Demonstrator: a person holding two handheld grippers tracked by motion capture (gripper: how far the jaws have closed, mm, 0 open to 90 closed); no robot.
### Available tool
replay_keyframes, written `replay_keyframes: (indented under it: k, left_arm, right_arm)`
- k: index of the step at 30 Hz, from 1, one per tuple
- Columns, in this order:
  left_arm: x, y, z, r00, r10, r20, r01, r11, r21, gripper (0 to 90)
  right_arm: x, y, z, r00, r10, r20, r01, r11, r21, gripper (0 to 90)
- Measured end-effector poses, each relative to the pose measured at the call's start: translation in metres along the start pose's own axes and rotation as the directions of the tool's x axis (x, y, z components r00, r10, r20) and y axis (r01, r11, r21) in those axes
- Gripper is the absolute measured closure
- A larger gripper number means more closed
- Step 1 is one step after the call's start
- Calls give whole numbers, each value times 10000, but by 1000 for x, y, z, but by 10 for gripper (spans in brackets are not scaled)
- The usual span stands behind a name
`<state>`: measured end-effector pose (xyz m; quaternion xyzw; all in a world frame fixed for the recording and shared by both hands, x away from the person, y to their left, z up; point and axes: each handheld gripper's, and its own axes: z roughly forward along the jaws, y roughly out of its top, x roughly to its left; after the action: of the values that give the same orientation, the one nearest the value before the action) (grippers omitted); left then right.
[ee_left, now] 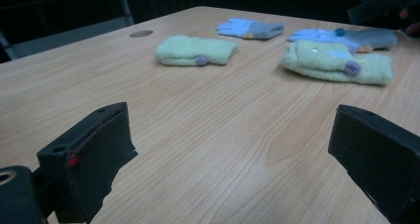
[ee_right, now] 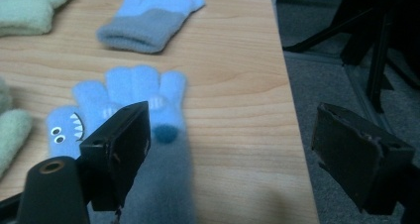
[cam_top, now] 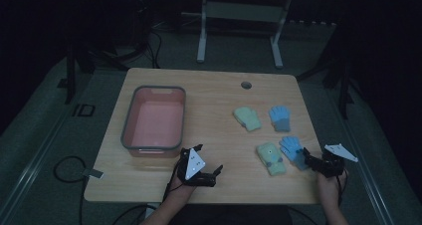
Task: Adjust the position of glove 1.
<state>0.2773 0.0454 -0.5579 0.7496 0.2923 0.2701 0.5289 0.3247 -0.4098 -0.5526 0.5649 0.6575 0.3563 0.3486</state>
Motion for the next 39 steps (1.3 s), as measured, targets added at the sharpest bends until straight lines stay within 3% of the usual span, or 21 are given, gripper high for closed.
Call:
replay_keyframes:
  k: [10, 12, 15, 17, 18, 19, 21, 22, 28, 31, 36, 39]
  left_arm:
    - [1, 0, 1, 9999, -147, -24, 147, 9999, 76, 29]
    - [1, 0, 1, 9999, -101, 9, 101, 9999, 84, 29]
    - [0, 0, 1, 10000, -53, -3, 53, 10000, 75, 29]
    - [-1, 0, 1, 9999, -9, -110, 10, 10000, 56, 27]
    - [-1, 0, 1, 9999, -9, -110, 10, 10000, 56, 27]
    - [-1, 0, 1, 9999, 30, -105, -29, 10000, 68, 27]
    - [-1, 0, 1, 9999, 40, -112, -39, 10000, 73, 26]
    - [-1, 0, 1, 10000, 14, -67, -13, 10000, 72, 26]
    - [0, 0, 0, 10000, -26, -17, 26, 10000, 46, 26]
    - [1, -1, -1, 10000, -87, 34, 87, 9999, -125, 26]
    - [1, -1, -3, 9999, -89, 71, 90, 9996, -278, 26]
    - [1, -1, -3, 9999, -108, 79, 111, 9995, -280, 26]
  right_arm:
    - [2, 0, -2, 9999, -132, 90, 132, 9999, -14, 124]
    - [-1, 4, -4, 10000, 87, 16, -87, 9996, 265, 108]
    - [-3, 10, -6, 9996, 280, -27, -279, 9993, 245, 103]
    - [-4, 22, -13, 9998, 156, 85, -154, 9996, -244, 103]
    - [-4, 22, -13, 9998, 156, 85, -154, 9996, -244, 103]
    - [-4, 31, -18, 9993, -60, 362, 79, 9987, -513, 103]
    - [-3, 35, -21, 9987, -101, 494, 137, 9973, -720, 104]
    - [-2, 45, -24, 9991, -91, 411, 116, 9981, -606, 138]
    - [10, 66, -26, 9975, -555, 437, 594, 9939, -935, 137]
    - [17, 82, -17, 9957, -816, -447, 788, 9950, -609, 102]
    - [28, 95, -11, 9939, -496, -983, 416, 9958, -811, 102]
    - [34, 101, -9, 9896, -713, -1246, 615, 9948, -808, 103]
